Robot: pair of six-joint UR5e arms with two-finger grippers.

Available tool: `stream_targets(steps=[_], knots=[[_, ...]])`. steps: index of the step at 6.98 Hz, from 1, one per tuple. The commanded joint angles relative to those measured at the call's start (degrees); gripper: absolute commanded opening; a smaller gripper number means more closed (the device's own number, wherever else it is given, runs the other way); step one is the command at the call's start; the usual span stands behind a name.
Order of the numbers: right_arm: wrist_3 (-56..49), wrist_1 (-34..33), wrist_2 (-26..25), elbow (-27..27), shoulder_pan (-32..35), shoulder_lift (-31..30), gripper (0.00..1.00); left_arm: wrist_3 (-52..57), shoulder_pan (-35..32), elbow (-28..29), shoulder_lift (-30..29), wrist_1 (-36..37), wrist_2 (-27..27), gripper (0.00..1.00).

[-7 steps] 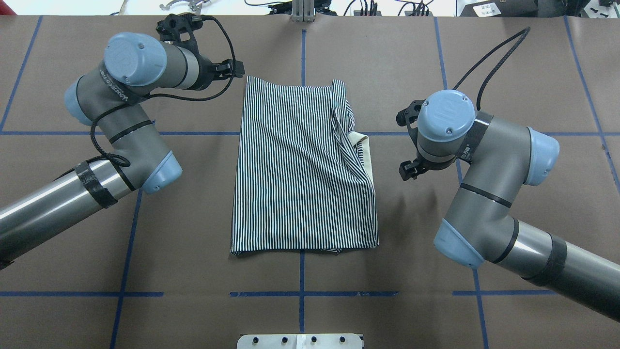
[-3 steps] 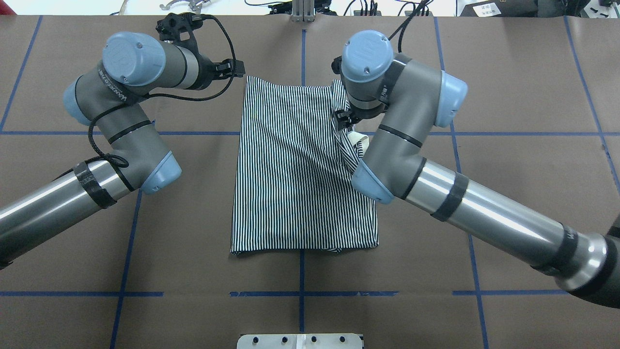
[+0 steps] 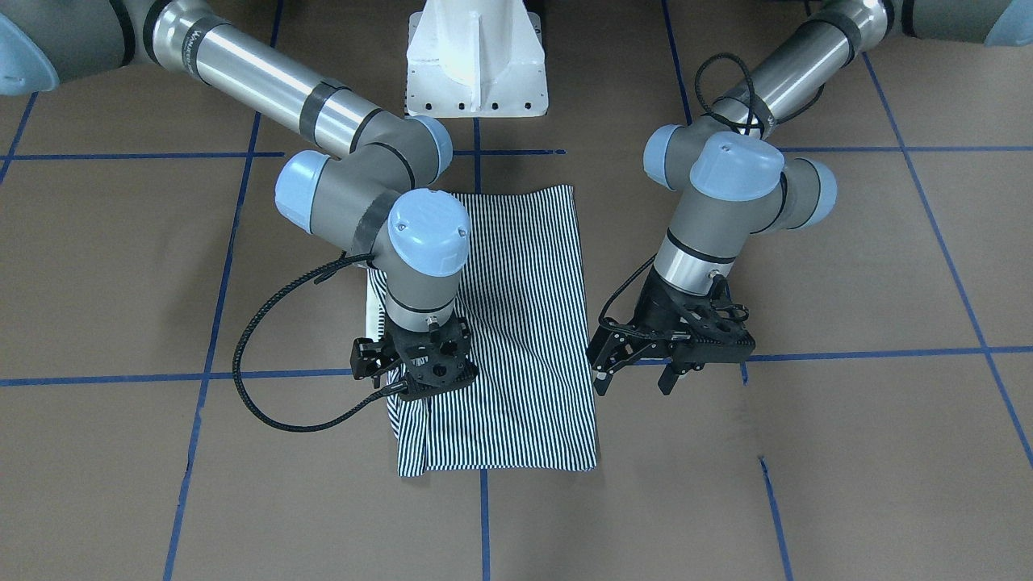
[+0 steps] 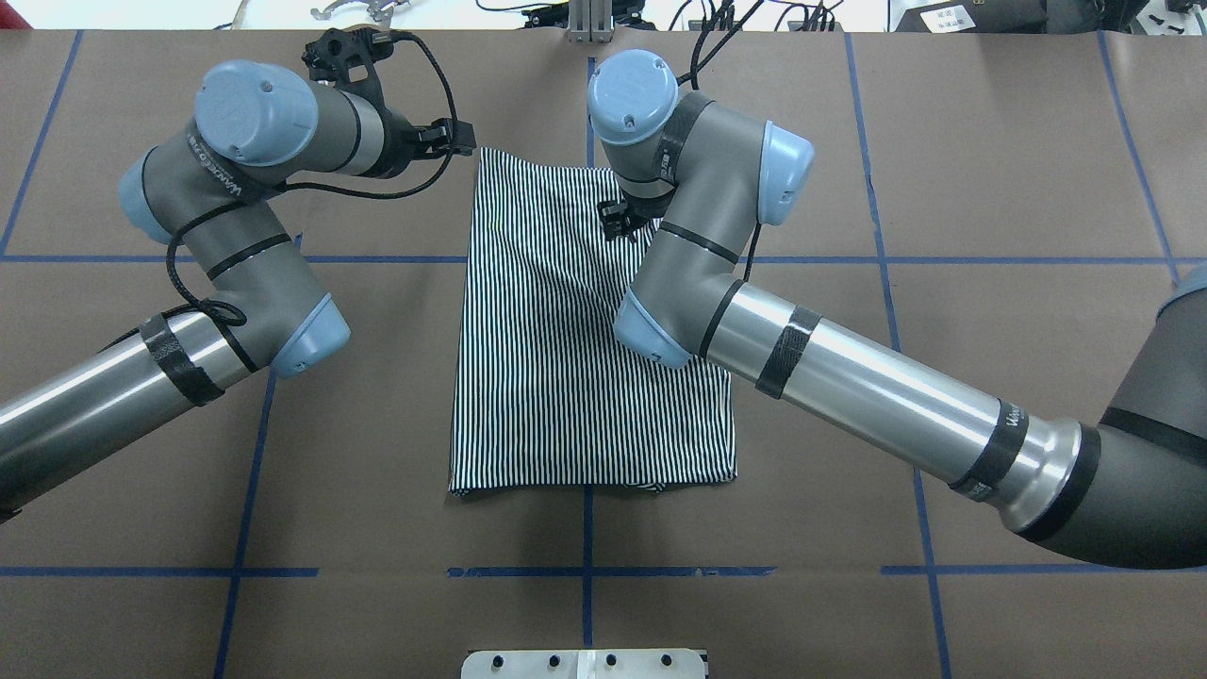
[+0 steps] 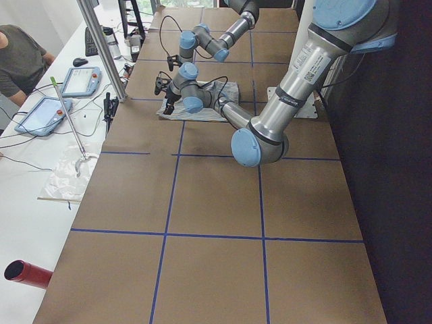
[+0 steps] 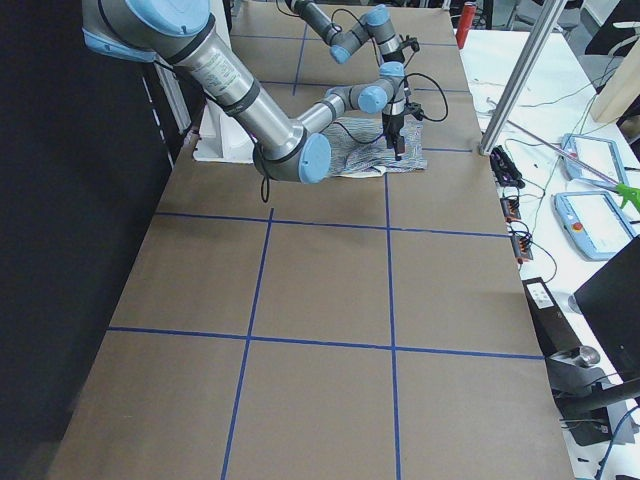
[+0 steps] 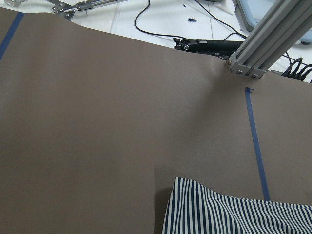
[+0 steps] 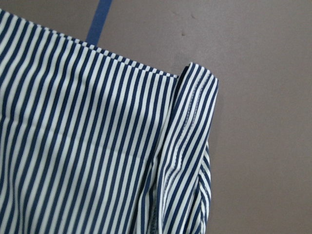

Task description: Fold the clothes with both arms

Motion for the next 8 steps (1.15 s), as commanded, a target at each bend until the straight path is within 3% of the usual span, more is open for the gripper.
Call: stream_targets(steps=[1,8], knots=[[-0.1,-0.1,-0.1,-0.8,-1.5,-0.9,1.0,0.0,-0.1,0.0,0.1,-0.1,-0.9,1.0],[-2.5,-0.1,0.1,-0.3,0.5,-2.7,1.0,1.1,-0.2,0.0,0.0,0.0,-0.9,1.0]])
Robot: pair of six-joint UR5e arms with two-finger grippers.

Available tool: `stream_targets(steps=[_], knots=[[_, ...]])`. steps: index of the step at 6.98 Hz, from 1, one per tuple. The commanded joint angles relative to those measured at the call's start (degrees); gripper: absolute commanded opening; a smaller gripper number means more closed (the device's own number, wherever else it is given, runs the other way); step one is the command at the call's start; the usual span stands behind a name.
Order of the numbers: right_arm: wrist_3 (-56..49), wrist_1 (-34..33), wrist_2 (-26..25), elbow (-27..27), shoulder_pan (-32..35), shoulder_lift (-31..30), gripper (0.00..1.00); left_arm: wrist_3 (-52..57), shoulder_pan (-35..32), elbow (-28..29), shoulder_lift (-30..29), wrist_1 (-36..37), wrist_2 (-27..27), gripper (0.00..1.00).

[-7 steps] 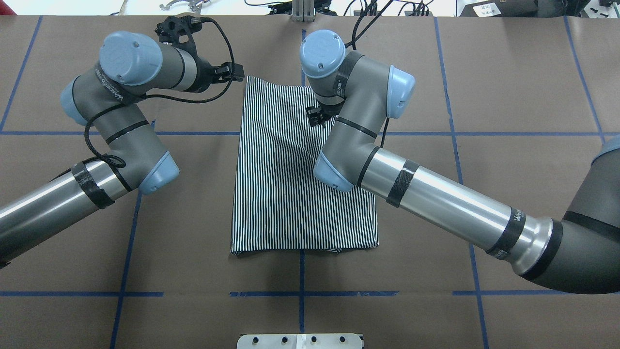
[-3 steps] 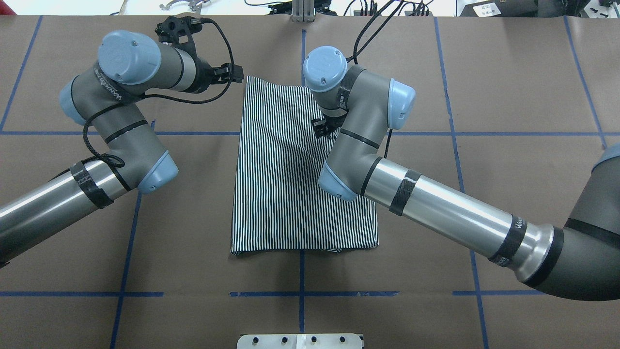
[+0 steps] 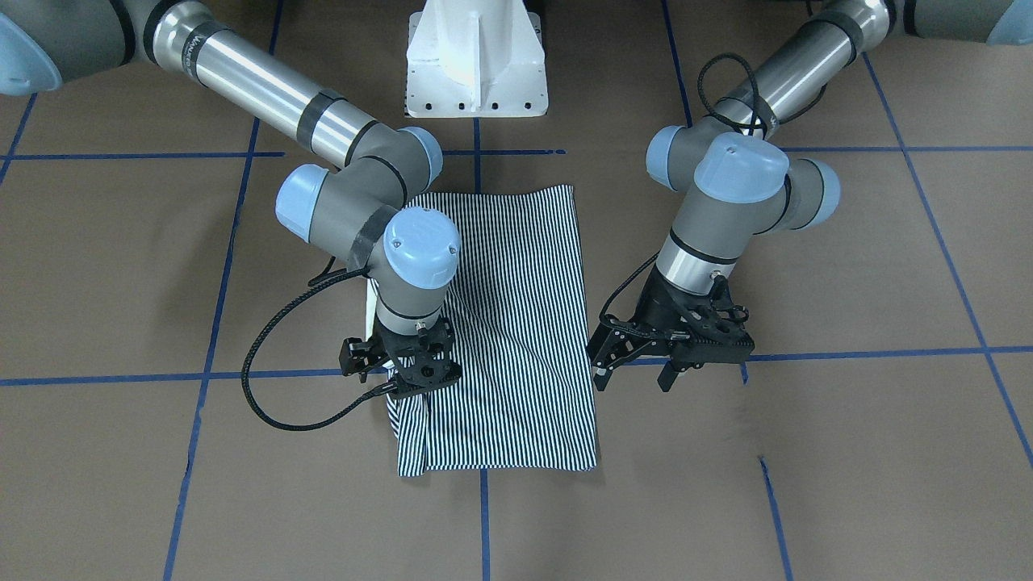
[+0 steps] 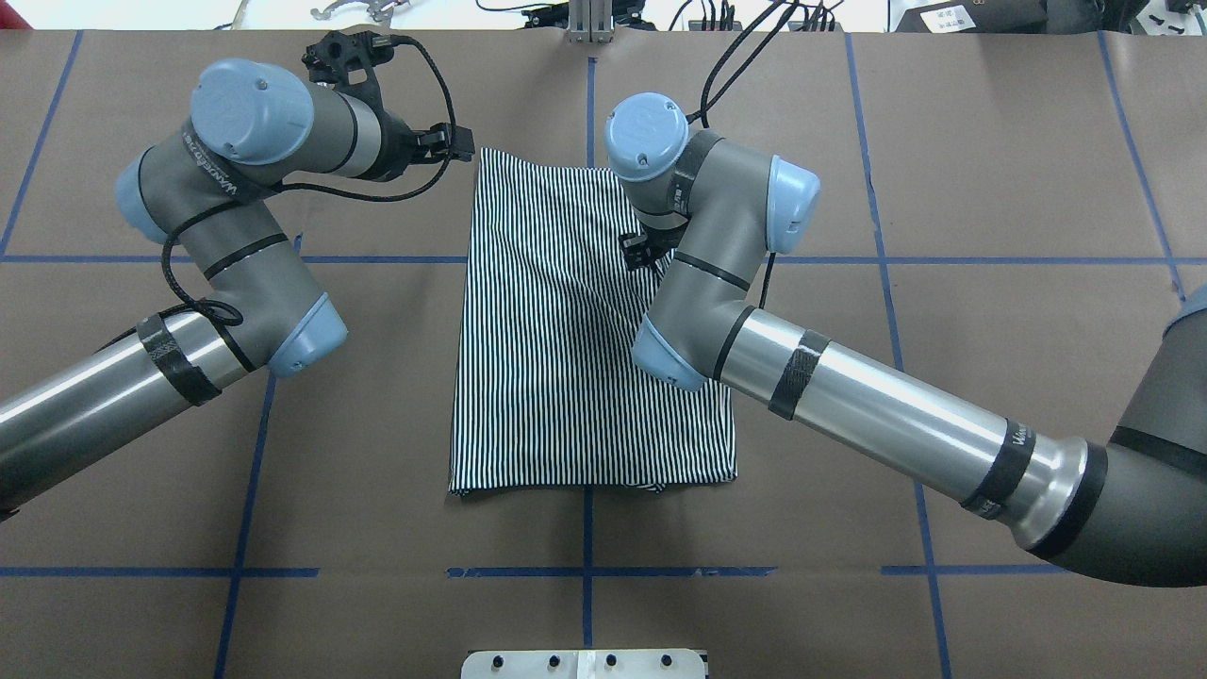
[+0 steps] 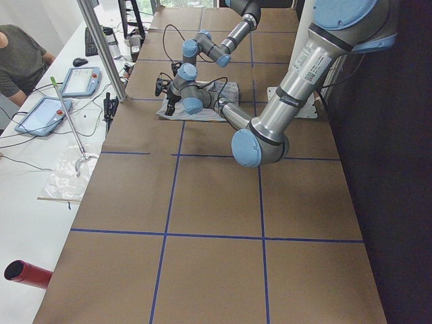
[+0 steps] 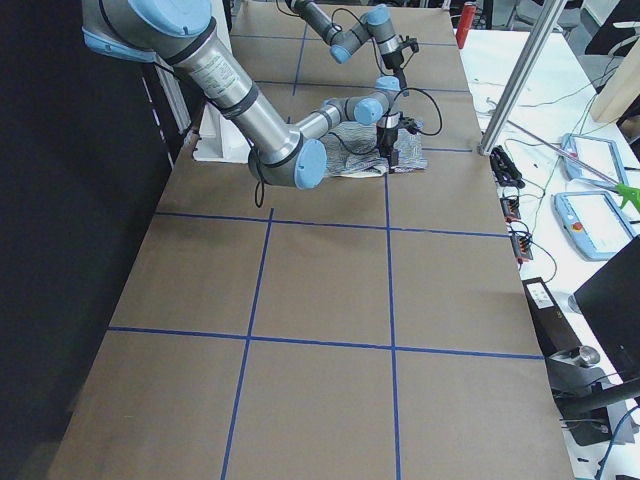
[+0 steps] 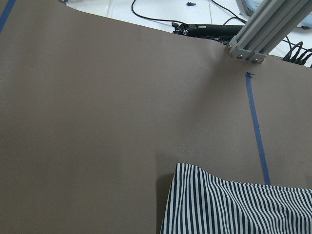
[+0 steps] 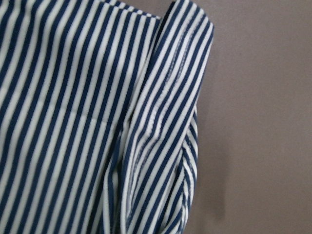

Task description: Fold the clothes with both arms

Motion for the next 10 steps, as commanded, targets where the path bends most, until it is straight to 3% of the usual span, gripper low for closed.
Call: stream_targets(steps=[1,3,4,6,7,8,9,10], knots=[[-4.6,0.4,1.2,0.7,3.4,-2.3,1.0,-0.3,0.1,-0.1,-0.1,0.0,0.0,1.0],[-15.9,1.4,2.4,6.5,10.2,-12.2,1.0,-0.7,0.1,-0.9,-0.6,0.5,0.0,1.0],[-17.7,2.7,5.9,7.2,13.7,-12.4,1.0,-0.7,0.1,-1.9,-0.1,0.8,0.0,1.0],[-15.5,2.2,9.7,7.1,14.6,-8.0,1.0,-0.7,0.0,-2.3,-0.1,0.8,-0.1,1.0],[-12.7,2.4,14.8,8.4,14.5,-7.8,1.0,-2.8,0.0,-3.2,0.3,0.9,-2.9,1.0],[-8.8,1.9,16.8,14.5,14.3,-10.2,1.0,-10.8,0.3,-9.3,5.4,3.9,-11.1,1.0],[-3.8,2.0,19.2,21.7,12.6,-14.8,1.0,-19.3,1.4,-18.4,8.2,12.2,-12.8,1.0],[-1.1,1.9,19.7,27.0,10.9,-17.8,1.0,-25.8,6.8,-26.5,9.9,21.2,-10.8,1.0]])
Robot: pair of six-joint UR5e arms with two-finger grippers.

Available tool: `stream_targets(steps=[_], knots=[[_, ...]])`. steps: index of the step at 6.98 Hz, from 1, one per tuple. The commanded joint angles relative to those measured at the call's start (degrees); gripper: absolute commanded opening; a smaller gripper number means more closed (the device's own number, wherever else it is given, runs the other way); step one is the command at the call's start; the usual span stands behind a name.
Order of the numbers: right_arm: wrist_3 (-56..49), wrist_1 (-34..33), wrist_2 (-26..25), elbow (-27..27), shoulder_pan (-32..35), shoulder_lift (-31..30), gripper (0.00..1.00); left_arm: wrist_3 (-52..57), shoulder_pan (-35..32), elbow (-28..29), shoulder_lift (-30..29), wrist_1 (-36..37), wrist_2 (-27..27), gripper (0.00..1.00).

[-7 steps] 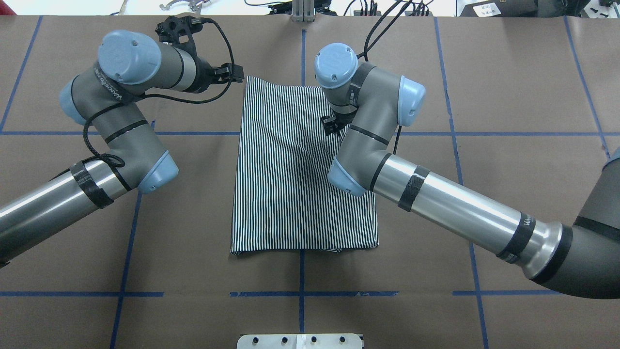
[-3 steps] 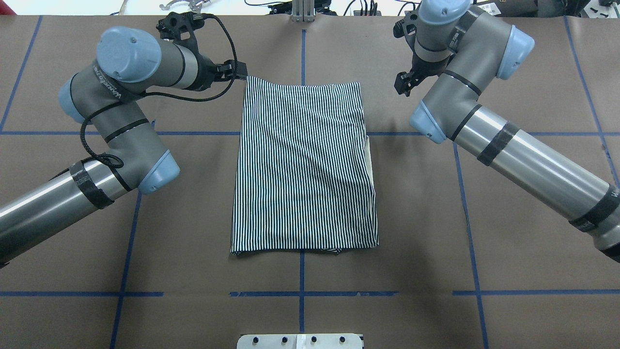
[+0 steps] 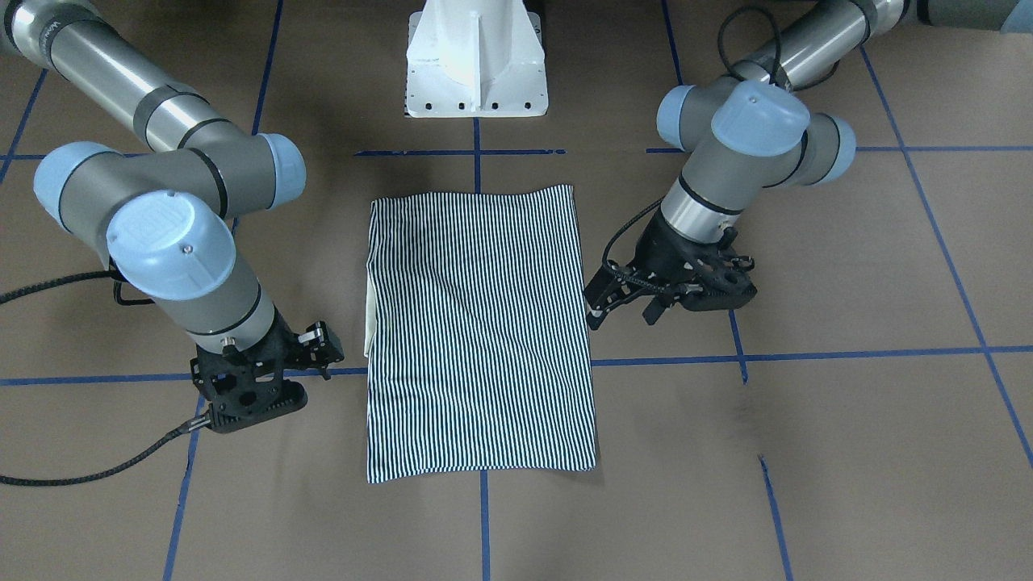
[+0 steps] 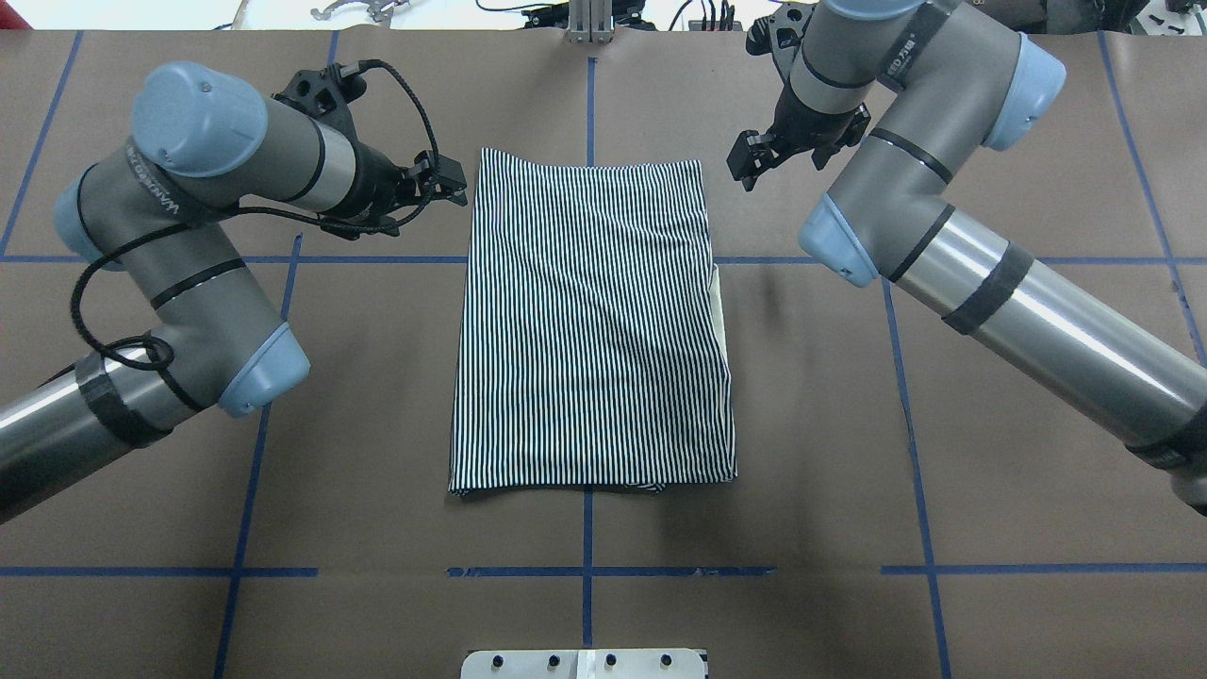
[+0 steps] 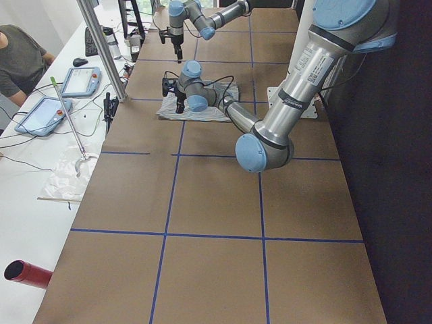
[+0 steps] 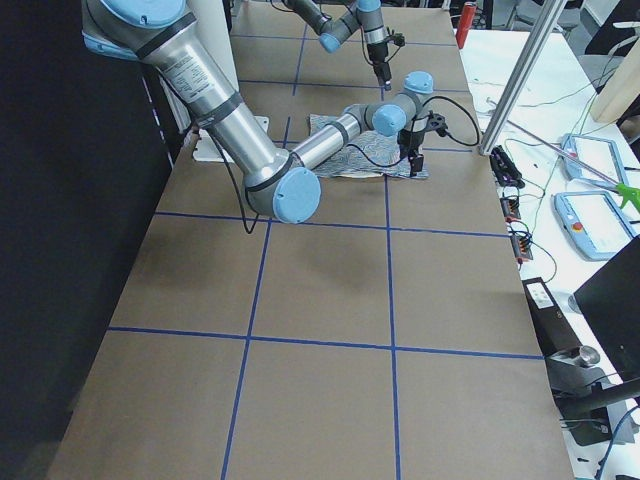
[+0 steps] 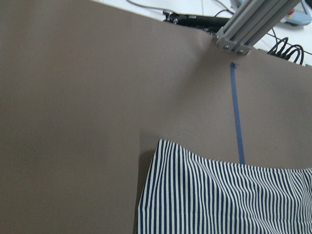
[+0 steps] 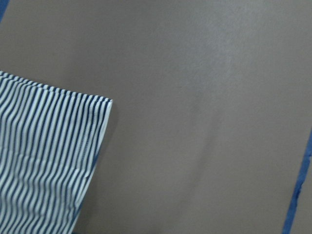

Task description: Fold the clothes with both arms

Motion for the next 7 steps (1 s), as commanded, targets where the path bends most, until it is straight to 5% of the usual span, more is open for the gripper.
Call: stream_targets(steps=[1,3,7], knots=[[8.1,0.0,1.6,10.7,-3.8,-6.3,1.0,-14.1,11.8,-12.7,1.7,18.1,7.9,1.0],[13.5,0.1,1.6,13.1,-5.4,-6.9,1.0,-18.5,21.3,-10.3,-1.0,25.7,18.4,0.98],[14.7,0.4,1.6,13.3,-5.5,-6.6,1.0,-18.1,21.8,-7.0,-1.0,27.4,20.4,0.97]])
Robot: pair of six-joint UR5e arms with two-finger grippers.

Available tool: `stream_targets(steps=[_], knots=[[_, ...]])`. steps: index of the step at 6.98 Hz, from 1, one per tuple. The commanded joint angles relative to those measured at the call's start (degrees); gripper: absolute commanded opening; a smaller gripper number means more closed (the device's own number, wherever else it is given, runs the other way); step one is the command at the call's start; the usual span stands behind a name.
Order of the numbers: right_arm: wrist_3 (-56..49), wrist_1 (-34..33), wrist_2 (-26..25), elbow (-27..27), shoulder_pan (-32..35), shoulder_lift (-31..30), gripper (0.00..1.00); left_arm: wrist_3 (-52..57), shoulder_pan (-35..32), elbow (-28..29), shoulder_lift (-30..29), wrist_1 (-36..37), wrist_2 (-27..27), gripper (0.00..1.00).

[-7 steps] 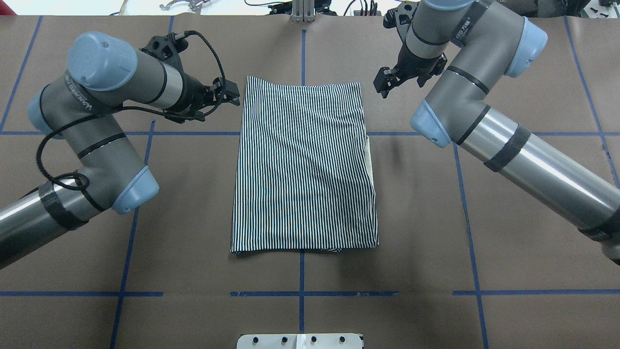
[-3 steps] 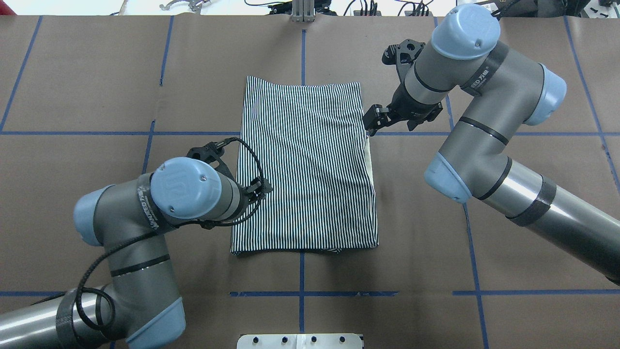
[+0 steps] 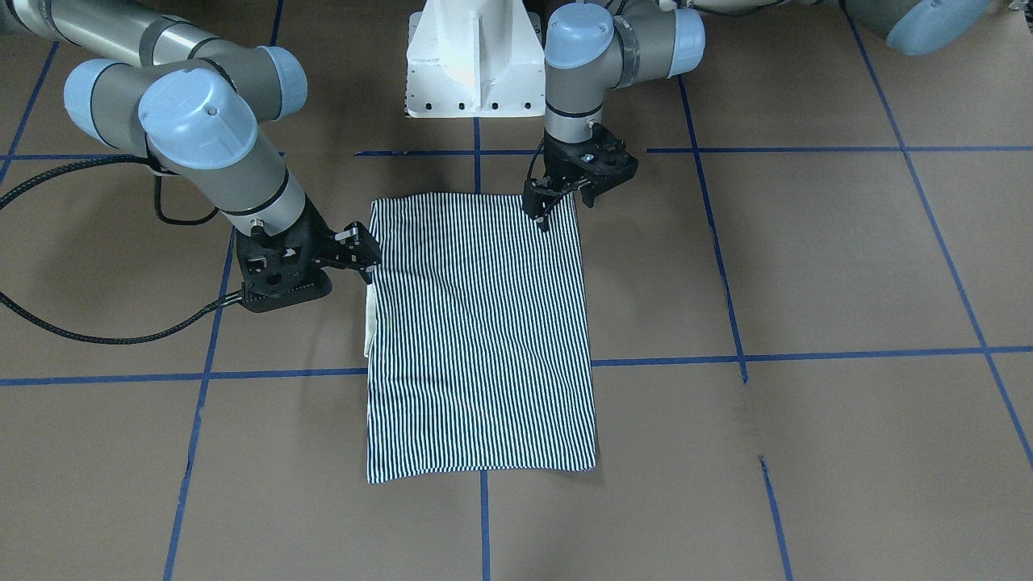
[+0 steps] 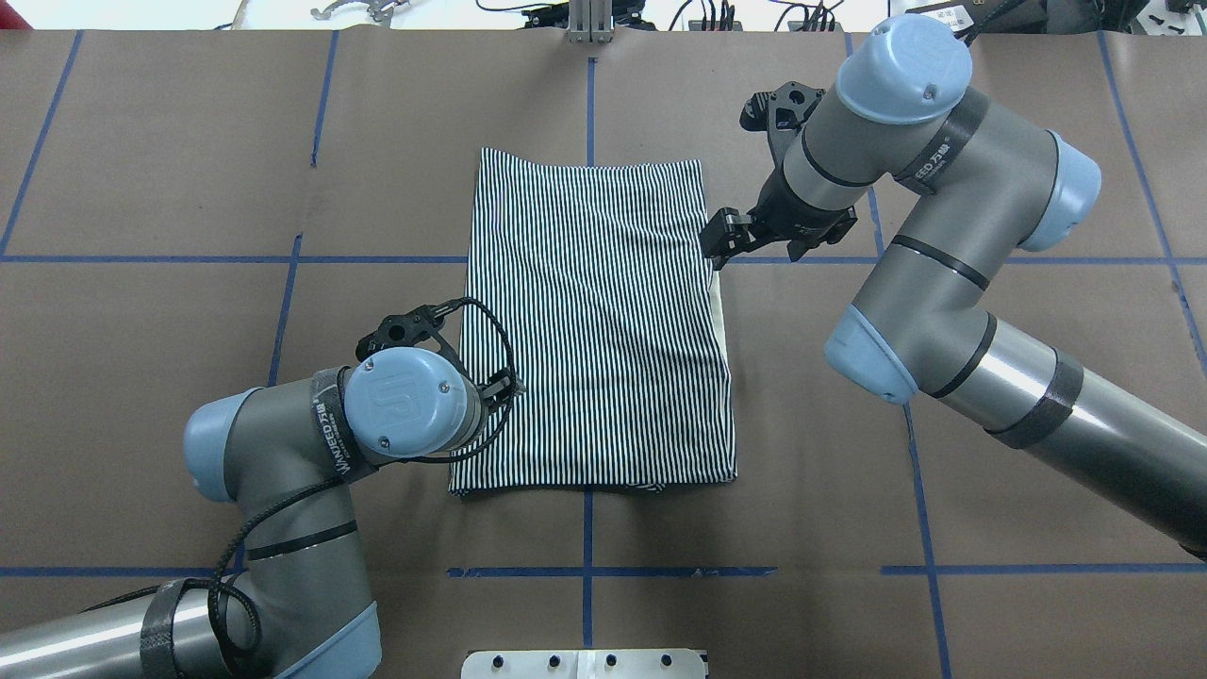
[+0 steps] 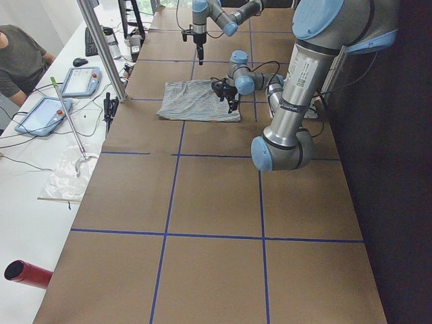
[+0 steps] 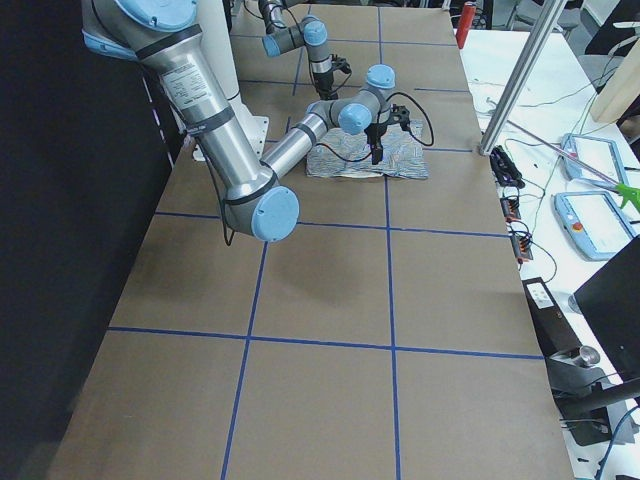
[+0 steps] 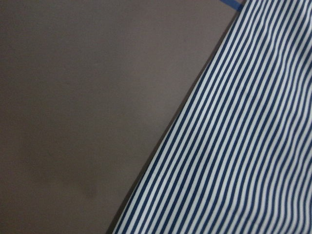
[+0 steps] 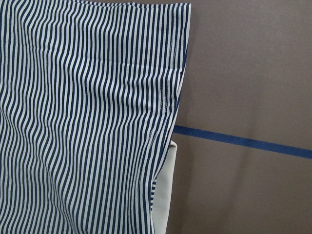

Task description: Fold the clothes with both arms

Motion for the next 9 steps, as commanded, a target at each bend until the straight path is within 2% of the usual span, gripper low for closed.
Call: stream_targets(steps=[1,4,5,6,7,9], knots=[[0.7,0.2,0.0,0.0,-0.1,0.1,1.0,0.6,2.0,0.5,0.4,0.2,0.2,0.96],[0.7,0.3,-0.1,0.0,-0.1,-0.2,1.0,0.6,4.6,0.8,-0.1,0.7,0.0,0.95],[0.7,0.3,-0.1,-0.1,-0.1,-0.2,1.0,0.6,4.6,0.8,-0.1,0.7,0.0,0.86],[0.7,0.3,-0.1,-0.1,-0.1,-0.2,1.0,0.3,4.5,0.8,-0.1,0.7,-0.1,0.66],[0.7,0.2,-0.1,-0.2,-0.1,-0.2,1.0,0.1,4.5,0.8,0.0,0.7,-0.1,0.51],[0.7,0.2,-0.1,-0.3,-0.1,-0.3,1.0,0.0,4.5,0.6,0.0,0.7,0.1,0.0]])
